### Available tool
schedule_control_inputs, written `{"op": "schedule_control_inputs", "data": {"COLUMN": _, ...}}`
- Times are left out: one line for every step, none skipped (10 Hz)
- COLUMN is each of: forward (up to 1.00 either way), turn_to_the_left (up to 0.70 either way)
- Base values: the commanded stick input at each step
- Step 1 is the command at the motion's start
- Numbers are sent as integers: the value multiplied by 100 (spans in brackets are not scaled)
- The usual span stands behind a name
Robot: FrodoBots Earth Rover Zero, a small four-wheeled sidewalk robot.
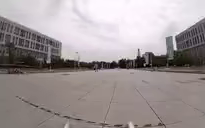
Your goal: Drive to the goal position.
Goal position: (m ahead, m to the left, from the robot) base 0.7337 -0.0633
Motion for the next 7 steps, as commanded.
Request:
{"op": "schedule_control_inputs", "data": {"forward": 4, "turn_to_the_left": 0}}
{"op": "schedule_control_inputs", "data": {"forward": 4, "turn_to_the_left": 0}}
{"op": "schedule_control_inputs", "data": {"forward": 4, "turn_to_the_left": 0}}
{"op": "schedule_control_inputs", "data": {"forward": 5, "turn_to_the_left": 0}}
{"op": "schedule_control_inputs", "data": {"forward": 5, "turn_to_the_left": 0}}
{"op": "schedule_control_inputs", "data": {"forward": 4, "turn_to_the_left": 0}}
{"op": "schedule_control_inputs", "data": {"forward": 4, "turn_to_the_left": 0}}
